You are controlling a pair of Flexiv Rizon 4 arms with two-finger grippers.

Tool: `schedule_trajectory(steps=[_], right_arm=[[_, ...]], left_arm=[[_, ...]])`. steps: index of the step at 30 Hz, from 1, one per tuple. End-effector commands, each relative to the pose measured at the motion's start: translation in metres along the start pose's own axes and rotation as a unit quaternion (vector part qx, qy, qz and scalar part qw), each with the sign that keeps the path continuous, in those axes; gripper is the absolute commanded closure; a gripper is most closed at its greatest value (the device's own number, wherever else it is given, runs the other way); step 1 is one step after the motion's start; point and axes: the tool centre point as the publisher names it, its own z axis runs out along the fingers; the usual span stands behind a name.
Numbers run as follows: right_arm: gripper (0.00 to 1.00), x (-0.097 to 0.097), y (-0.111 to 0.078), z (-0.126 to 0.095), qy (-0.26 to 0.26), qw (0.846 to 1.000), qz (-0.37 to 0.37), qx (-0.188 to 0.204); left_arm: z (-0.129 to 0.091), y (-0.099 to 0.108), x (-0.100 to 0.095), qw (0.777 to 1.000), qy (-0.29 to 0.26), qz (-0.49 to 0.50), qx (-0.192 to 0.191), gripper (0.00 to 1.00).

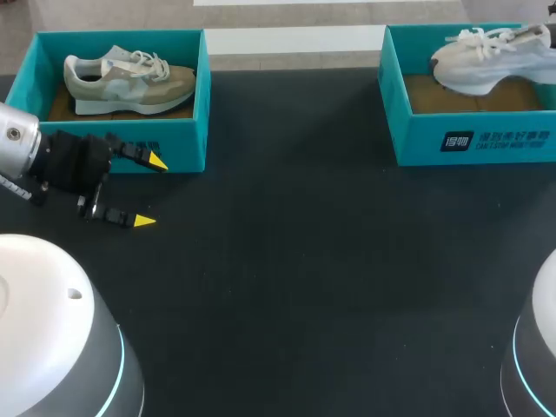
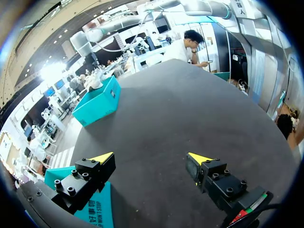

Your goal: Take the shoe out of the shoebox, open the shoe tongue, remove and reinsert the insole, then place the shoe into the shoebox

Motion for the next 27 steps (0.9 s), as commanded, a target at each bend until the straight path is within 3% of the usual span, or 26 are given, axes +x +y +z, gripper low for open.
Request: schedule_trajectory(steps=[1,14,27], right_arm=[[1.00,0.004,0.001,0.009,0.002,1.000,-0.001,-0.006],[1.00,0.030,0.021,0.038,0.006,1.000,-0.019,-0.008],[1.00,0.040,0.016,0.072,-0.004,1.000,-0.028,0.003]], left_arm=[[0.000,0.000,0.000,1.000,0.001,0.000,-0.001,0.00],[0.000,0.000,0.000,1.000,0.001,0.000,-0.001,0.00],[0.000,0.000,0.000,1.000,0.001,0.000,-0.001,0.00]])
